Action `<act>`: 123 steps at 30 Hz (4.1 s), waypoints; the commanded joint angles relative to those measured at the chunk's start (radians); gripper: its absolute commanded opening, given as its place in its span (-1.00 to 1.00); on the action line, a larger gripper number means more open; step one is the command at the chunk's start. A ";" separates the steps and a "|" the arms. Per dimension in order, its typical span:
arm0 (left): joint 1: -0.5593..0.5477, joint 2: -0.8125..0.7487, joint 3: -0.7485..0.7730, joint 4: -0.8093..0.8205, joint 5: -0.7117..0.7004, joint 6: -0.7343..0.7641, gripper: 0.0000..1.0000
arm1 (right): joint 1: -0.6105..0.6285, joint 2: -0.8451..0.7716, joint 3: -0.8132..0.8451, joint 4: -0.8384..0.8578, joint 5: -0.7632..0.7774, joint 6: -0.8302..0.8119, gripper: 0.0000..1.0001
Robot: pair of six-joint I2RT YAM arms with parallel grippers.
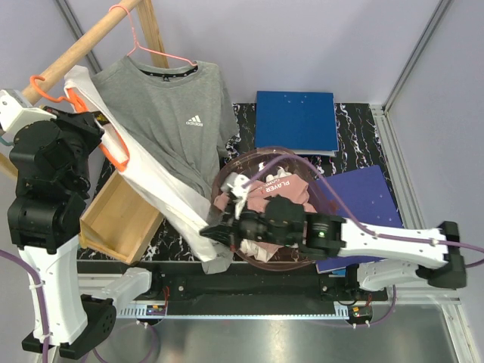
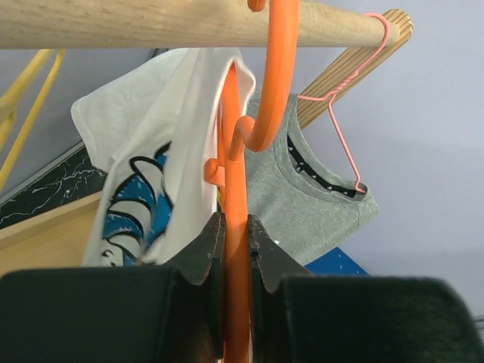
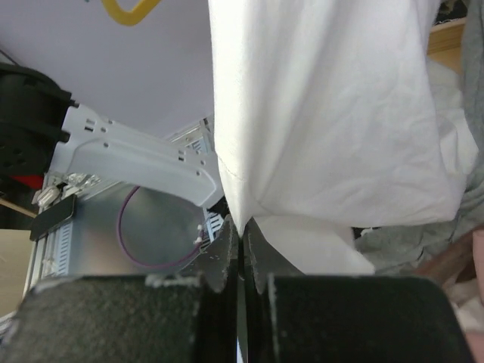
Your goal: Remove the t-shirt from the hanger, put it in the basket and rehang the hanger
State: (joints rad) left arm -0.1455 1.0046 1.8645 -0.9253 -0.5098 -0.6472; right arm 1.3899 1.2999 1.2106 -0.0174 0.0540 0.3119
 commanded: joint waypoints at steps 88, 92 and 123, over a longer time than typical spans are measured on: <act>-0.086 -0.285 -0.108 -0.081 1.090 0.216 -1.00 | -0.790 -0.082 0.104 0.025 0.029 -0.223 -1.00; -0.088 -0.302 -0.093 -0.141 0.981 0.231 -1.00 | -0.885 -0.057 0.208 -0.062 -0.008 -0.165 -1.00; -0.088 -0.434 -0.182 -0.156 0.518 0.179 -1.00 | -0.885 0.262 1.254 -0.194 -0.325 -0.059 -1.00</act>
State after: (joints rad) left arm -0.2314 0.5545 1.6547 -1.1278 0.0250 -0.4561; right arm 0.5076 1.5890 2.6045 -0.2073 -0.3065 0.3130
